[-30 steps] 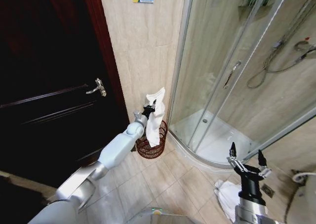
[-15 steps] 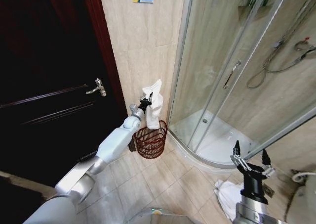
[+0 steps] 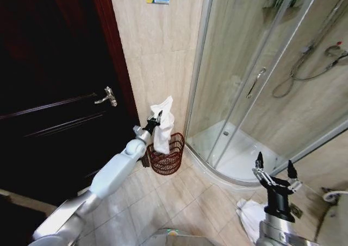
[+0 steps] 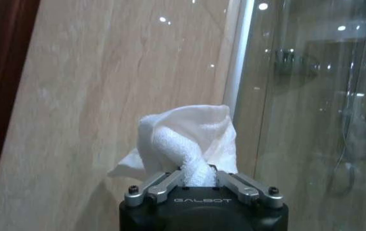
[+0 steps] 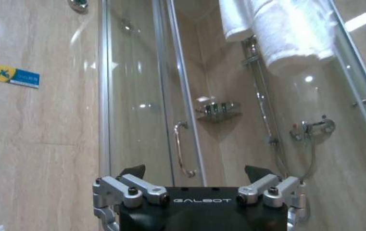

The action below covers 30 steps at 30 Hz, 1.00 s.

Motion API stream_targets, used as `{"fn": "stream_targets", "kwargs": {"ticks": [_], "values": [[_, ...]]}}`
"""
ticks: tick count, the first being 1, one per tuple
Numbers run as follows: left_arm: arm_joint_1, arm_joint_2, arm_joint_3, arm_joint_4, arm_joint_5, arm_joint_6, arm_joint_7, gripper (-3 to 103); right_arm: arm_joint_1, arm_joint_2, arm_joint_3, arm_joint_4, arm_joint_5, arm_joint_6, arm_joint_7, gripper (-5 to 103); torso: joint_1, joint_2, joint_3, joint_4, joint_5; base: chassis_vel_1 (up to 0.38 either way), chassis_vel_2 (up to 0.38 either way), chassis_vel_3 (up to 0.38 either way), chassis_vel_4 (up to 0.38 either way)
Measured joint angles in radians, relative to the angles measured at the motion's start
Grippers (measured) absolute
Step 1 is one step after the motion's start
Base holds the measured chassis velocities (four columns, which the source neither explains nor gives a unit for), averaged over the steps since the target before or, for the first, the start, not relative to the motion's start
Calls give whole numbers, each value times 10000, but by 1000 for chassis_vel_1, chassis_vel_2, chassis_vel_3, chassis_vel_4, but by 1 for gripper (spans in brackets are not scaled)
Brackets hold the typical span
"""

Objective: Discard the used towel into the hamper.

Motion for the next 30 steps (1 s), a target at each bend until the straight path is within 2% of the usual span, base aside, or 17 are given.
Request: {"fn": "stream_targets", "kwargs": {"ticks": [8, 11, 15, 23, 26, 27, 30], "values": [[521, 39, -69, -360, 136, -17, 92, 8, -136, 0, -36, -189, -448, 603, -148, 100, 14, -3, 4, -4, -3, -191, 183, 179, -195], [551, 131, 15, -414, 161, -20, 134, 8, -230, 0, 1, -410, -808, 959, -501, 100, 15, -6, 5, -2, 3, -93, 100, 93, -44], [540, 227, 214, -357, 212, -20, 209, 8, -279, 0, -17, -403, -912, 1093, -695, 100, 7, -5, 4, -4, 0, -26, 19, 10, -9], [291, 12, 1095, 745, 792, 71, 52, 8, -349, 0, -173, -358, -901, 1192, -1008, 100, -4, 0, -1, 0, 0, 39, -36, -31, 32], [-45, -120, 1853, 1604, 886, -12, -24, 8, -314, 0, -228, -359, -893, 1222, -987, 100, 4, -1, 2, -3, 0, 0, 0, 0, 0], [-45, -120, 1853, 1604, 886, -12, -24, 8, -314, 0, -228, -359, -893, 1222, -987, 100, 4, -1, 2, -3, 0, 0, 0, 0, 0], [-413, -371, 2604, 2666, 1140, -167, -28, 8, -321, 0, -232, -476, -846, 1309, -960, 100, 8, -1, 3, -2, 2, 0, 0, 0, 0]]}}
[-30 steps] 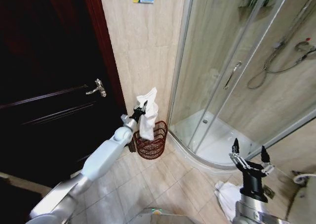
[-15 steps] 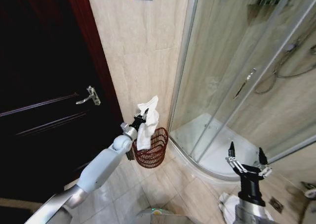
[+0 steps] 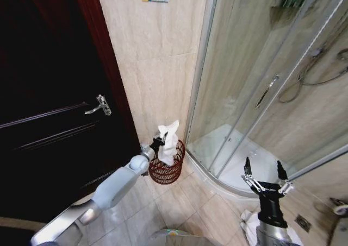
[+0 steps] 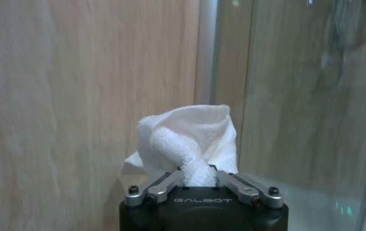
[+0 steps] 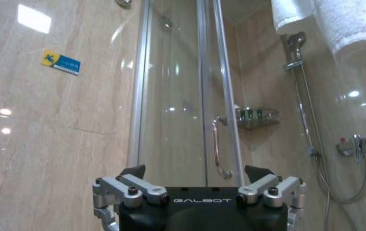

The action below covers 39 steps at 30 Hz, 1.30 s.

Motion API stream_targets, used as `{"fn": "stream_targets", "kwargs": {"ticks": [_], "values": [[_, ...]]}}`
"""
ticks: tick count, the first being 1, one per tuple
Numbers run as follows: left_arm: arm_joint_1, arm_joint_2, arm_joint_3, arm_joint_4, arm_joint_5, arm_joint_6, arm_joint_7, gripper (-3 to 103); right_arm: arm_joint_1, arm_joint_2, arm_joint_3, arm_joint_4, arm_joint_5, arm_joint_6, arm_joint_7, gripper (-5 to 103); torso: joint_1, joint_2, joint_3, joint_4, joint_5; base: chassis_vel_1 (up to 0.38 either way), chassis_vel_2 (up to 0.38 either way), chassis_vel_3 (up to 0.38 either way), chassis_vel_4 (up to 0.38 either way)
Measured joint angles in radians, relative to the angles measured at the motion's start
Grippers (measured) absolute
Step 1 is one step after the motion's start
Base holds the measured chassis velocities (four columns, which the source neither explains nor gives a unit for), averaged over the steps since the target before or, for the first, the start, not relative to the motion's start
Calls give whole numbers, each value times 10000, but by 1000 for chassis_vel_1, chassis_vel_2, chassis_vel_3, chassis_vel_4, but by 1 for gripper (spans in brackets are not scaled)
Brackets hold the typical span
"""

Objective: Discard the used towel into the hamper.

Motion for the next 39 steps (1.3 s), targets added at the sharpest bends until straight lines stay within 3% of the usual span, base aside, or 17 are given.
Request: {"fn": "stream_targets", "kwargs": {"ticks": [15, 17, 22, 32, 39], "values": [[-485, -1223, 1253, 3508, 1297, -1239, -98, 8, -245, 0, 197, -411, 485, 179, 214, 100, -3, 0, 0, 0, 0, 0, 0, 0, 0], [-601, -1554, 1246, 4409, 1634, -1626, 32, 8, -290, 0, 210, -434, 457, 175, 211, 100, -3, 0, -1, -2, -2, 0, 0, 0, 0], [-816, -1999, 1412, 5950, 1764, -1911, 544, 8, -347, 0, 283, -465, 391, 32, 267, 100, -3, -1, 0, 3, -1, 0, 0, 0, 0], [-897, -2439, 1545, 6551, 2138, -1444, 674, 8, -330, 0, 320, -572, 373, -25, 309, 100, -3, -1, -1, 1, 2, 0, 0, 0, 0], [-883, -2831, 1574, 6782, 2384, -895, 34, 8, -353, 0, 312, -663, 405, 64, 313, 100, -3, -1, -1, 0, 1, 0, 0, 0, 0]]}}
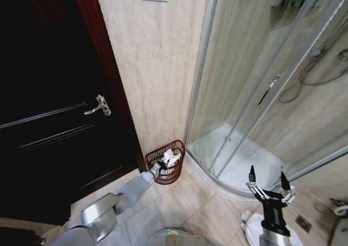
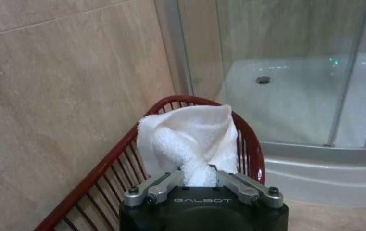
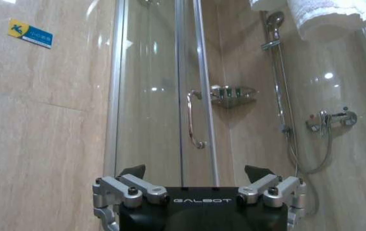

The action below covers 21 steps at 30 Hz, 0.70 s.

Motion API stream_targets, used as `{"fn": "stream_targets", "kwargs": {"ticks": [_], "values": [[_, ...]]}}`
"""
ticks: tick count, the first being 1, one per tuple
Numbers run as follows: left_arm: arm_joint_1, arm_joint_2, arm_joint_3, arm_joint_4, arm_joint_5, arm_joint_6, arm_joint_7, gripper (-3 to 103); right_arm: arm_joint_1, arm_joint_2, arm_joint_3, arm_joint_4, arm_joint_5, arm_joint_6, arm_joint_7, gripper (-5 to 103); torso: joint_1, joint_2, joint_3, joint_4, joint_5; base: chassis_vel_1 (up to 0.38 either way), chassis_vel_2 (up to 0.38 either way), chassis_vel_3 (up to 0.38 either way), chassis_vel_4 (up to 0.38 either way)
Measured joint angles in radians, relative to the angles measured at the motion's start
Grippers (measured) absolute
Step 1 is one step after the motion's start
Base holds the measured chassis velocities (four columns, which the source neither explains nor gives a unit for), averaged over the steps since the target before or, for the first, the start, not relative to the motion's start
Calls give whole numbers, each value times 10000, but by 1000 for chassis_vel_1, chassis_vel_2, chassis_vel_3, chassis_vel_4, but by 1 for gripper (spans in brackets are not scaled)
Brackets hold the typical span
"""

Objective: Discard the used towel into the hamper.

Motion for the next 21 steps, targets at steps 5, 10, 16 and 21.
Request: {"fn": "stream_targets", "kwargs": {"ticks": [5, 10, 16, 21], "values": [[1, -12, 27, -120, 41, 80, -160, 8, 6, 0, 4, -65, 57, 22, 16, 100, 0, 0, 0, 1, 1, 0, 0, 0, 0], [-40, -134, 91, -287, 216, 252, -956, 17, 59, 0, -22, -265, 140, 79, 13, 100, 0, 0, 0, 1, 1, 0, 0, 0, 0], [14, -57, 257, -584, 834, -134, -1095, 43, 135, 0, -10, -293, 227, 58, 14, 100, 0, 0, 0, 0, -2, 0, 0, 0, 0], [44, 52, 50, -518, 2047, -92, -856, 60, 119, 0, 21, -328, 277, 84, 16, 100, 0, 0, 0, 2, -1, 0, 0, 0, 0]]}}
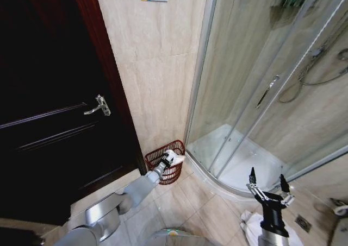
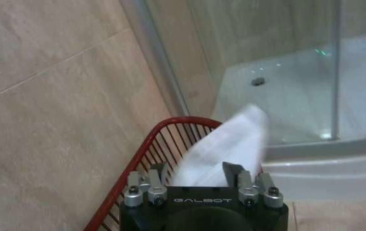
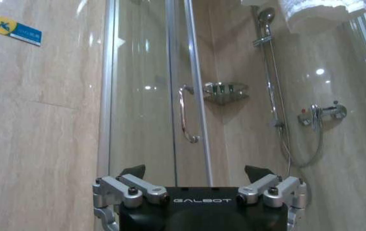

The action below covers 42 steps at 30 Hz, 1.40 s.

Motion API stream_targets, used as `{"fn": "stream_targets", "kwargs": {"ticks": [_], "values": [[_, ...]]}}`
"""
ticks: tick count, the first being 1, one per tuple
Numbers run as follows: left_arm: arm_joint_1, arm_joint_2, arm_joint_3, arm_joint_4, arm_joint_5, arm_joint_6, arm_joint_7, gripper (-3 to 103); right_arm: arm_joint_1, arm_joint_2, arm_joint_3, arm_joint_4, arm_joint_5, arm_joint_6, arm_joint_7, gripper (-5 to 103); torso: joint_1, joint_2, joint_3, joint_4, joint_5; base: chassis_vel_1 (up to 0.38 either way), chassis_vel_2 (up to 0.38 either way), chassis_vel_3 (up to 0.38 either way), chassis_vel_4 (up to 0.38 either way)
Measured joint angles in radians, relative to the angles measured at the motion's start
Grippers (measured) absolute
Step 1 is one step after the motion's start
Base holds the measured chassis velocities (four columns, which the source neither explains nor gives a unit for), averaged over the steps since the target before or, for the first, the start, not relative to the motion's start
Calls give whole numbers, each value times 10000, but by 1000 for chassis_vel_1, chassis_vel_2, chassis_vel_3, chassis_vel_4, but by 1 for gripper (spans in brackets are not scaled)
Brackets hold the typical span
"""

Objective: Discard the used towel into the hamper.

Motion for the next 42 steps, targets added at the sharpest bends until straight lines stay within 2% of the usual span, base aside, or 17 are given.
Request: {"fn": "stream_targets", "kwargs": {"ticks": [2, 4, 10, 11, 12, 13, 14, 17, 18, 22, 23, 25, 26, 28, 35, 38, 42], "values": [[42, 52, -115, -138, 70, -22, 92, 71, -24, 0, 9, -53, 28, 35, 3, 100, 0, 0, 0, 0, 1, 0, 0, 0, 0], [76, 81, -201, -272, 70, -20, 124, 71, -26, 0, 8, -70, 29, 46, 4, 100, 0, 0, 0, -2, 0, 0, 0, 0, 0], [457, 264, -969, -1027, 107, 156, 220, 97, -21, 0, -66, 36, -210, -159, 267, 100, 0, 0, 0, -3, -2, 0, 0, 0, 0], [457, 264, -969, -1027, 107, 156, 220, 97, -21, 0, -66, 36, -210, -159, 267, 100, 0, 0, 0, -3, -2, 0, 0, 0, 0], [687, 482, -1116, -1653, -261, 538, 218, 99, -23, 0, -62, 99, -232, -247, 326, 100, 0, 0, 0, -4, -4, 0, 0, 0, 0], [1042, 818, -1263, -2616, -1053, 1308, 148, 100, -22, 0, -51, 185, -248, -379, 381, 100, 0, 0, 0, -2, 1, 0, 0, 0, 0], [1042, 818, -1263, -2616, -1053, 1308, 148, 100, -22, 0, -51, 185, -248, -379, 381, 100, 0, 0, 0, -2, 1, 0, 0, 0, 0], [1988, 1622, -2004, -4993, -2702, 2696, 123, 100, 82, 0, -85, 396, -326, -736, 564, 100, 0, 1, -1, -1, -2, 0, 0, 0, 0], [1988, 1622, -2004, -4993, -2702, 2696, 123, 100, 82, 0, -85, 396, -326, -736, 564, 100, 0, 1, -1, -1, -2, 0, 0, 0, 0], [3557, 2608, -3662, -7837, -3413, 3905, -289, 100, 274, 0, -257, 714, -624, -1238, 778, 100, 0, 1, -1, 0, -1, 0, 0, 0, 0], [3557, 2608, -3662, -7837, -3413, 3905, -289, 100, 274, 0, -257, 714, -624, -1238, 778, 100, 0, 1, -1, 0, -1, 0, 0, 0, 0], [4453, 3146, -4575, -9252, -3516, 4545, -520, 100, 325, 0, -272, 948, -932, -1771, 1075, 100, 0, 0, 0, 0, -2, 0, 0, 0, 0], [4453, 3146, -4575, -9252, -3516, 4545, -520, 100, 325, 0, -272, 948, -932, -1771, 1075, 100, 0, 0, 0, 0, -2, 0, 0, 0, 0], [5695, 3843, -5774, -10880, -3719, 5173, -380, 100, 412, -1, -274, 1348, -1008, -2459, 1194, 100, -1, 1, -1, 0, -2, 0, 0, 0, 0], [7091, 4123, -7496, -12882, -3529, 6125, 22, 100, 478, 0, -299, 2189, -986, -3213, 1203, 100, -1, 1, -2, -5, -3, 0, 0, 0, 0], [7702, 3804, -8433, -13479, -2946, 6392, 331, 100, 544, -1, -270, 2500, -914, -3501, 1229, 100, 0, 1, -1, -4, -3, 0, 0, 0, 0], [8974, 2533, -10260, -14551, -1429, 6408, 878, 100, 711, -167, -77, 2739, -648, -3877, 1331, 100, -1, 1, -1, -2, -5, 0, 0, 0, 0]]}}
